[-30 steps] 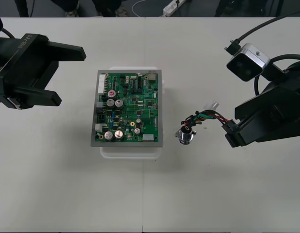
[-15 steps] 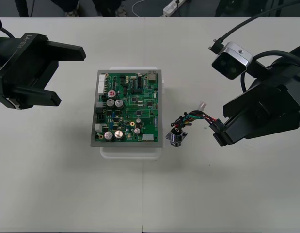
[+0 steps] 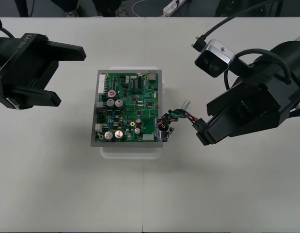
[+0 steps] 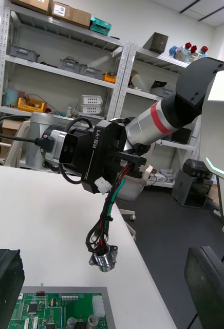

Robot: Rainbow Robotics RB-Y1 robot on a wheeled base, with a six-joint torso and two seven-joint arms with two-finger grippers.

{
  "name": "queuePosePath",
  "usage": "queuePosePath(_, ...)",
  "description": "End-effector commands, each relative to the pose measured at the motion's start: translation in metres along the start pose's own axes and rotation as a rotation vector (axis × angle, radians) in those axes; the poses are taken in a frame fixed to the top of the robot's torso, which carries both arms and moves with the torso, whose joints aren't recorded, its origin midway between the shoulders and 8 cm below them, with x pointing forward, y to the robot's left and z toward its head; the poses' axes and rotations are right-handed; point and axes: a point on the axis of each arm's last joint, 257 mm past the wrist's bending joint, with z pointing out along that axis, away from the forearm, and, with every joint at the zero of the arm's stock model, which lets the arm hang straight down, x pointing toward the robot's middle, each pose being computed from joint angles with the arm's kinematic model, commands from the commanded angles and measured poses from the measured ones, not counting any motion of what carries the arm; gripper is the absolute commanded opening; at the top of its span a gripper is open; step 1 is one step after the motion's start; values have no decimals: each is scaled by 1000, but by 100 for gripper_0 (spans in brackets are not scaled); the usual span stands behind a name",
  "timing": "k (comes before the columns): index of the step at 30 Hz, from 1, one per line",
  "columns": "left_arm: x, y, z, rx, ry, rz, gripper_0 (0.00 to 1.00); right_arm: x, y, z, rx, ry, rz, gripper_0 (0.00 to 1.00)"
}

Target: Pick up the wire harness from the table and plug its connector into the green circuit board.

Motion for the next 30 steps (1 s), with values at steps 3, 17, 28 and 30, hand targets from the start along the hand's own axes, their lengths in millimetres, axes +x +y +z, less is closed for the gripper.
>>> queuePosePath(3, -7, -15, -1, 35, 3, 82, 92, -8, 4, 19, -7, 57, 6, 0)
queuePosePath(17, -7, -16, -1, 37, 1, 82, 91, -10, -6, 36, 17, 98, 43, 0)
queuePosePath(28, -7, -18, 0, 41, 1, 82, 92, -20, -13, 48, 35, 92, 64, 0)
queuePosePath(30, -6, -19, 0, 42, 1, 80, 92, -21, -13, 49, 33, 90, 66, 0)
